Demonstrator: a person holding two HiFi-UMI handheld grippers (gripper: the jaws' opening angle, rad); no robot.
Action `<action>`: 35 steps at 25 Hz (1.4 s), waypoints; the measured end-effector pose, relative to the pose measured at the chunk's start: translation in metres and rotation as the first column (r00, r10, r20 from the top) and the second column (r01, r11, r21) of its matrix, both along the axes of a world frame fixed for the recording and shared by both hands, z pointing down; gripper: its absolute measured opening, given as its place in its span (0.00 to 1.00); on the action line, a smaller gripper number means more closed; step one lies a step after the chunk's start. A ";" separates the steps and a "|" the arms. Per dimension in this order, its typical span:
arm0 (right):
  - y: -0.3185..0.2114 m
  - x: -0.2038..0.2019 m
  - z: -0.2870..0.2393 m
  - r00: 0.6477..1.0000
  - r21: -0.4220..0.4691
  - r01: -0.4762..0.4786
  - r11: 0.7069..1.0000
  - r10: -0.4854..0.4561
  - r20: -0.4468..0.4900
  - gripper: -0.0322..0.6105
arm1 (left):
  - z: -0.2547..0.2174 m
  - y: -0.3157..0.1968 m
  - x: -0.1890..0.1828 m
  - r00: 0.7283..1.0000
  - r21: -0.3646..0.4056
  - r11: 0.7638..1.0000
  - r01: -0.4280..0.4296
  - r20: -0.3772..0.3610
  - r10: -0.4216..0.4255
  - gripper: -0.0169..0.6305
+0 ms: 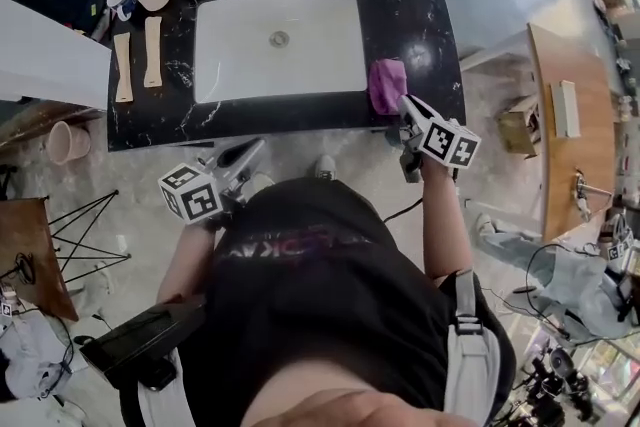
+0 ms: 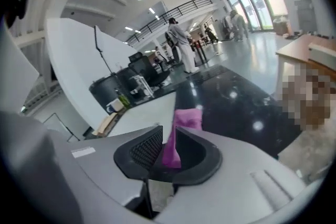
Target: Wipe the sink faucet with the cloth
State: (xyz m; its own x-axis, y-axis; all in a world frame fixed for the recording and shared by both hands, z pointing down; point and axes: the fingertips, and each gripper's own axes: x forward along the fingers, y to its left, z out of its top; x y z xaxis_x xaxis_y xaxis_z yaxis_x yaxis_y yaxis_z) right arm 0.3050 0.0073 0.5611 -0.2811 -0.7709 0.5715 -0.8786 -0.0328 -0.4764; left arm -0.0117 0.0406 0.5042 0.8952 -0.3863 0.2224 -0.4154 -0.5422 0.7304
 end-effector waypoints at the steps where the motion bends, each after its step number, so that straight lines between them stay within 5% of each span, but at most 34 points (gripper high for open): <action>1: -0.002 0.018 0.008 0.999 -0.033 -0.027 0.999 0.026 -0.032 0.20 | 0.002 0.002 0.002 1.000 -0.008 1.000 -0.007 -0.005 0.007 0.03; 12: -0.052 0.037 0.073 0.995 -0.244 -0.032 0.969 0.008 -0.098 0.31 | 0.011 0.018 0.001 0.999 -0.035 0.998 -0.048 0.015 0.049 0.03; 19: -0.055 0.026 0.082 0.996 -0.249 -0.048 0.967 0.028 -0.085 0.18 | 0.015 0.018 -0.033 1.000 -0.053 0.999 0.010 0.007 -0.010 0.03; 27: -0.076 -0.052 -0.011 0.998 0.048 0.059 0.997 -0.057 -0.028 0.16 | 0.009 0.020 -0.073 1.000 -0.037 0.999 0.019 -0.013 -0.020 0.03; 32: -0.115 -0.128 -0.097 0.982 0.289 0.171 0.942 -0.185 0.022 0.16 | 0.016 0.021 -0.097 1.000 -0.041 0.999 0.012 -0.023 -0.013 0.03; 35: -0.136 -0.168 -0.126 0.959 0.346 0.249 0.905 -0.280 0.040 0.16 | 0.018 0.023 -0.102 0.999 -0.059 0.998 0.016 -0.043 -0.018 0.03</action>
State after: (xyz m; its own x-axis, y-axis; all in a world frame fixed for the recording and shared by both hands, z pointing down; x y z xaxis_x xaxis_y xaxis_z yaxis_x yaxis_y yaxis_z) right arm 0.1371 -0.1288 0.4350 -0.5379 -0.8026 0.2579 -0.7877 0.3694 -0.4931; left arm -0.1132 0.0637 0.5226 0.8979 -0.3891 0.2061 -0.3914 -0.4909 0.7783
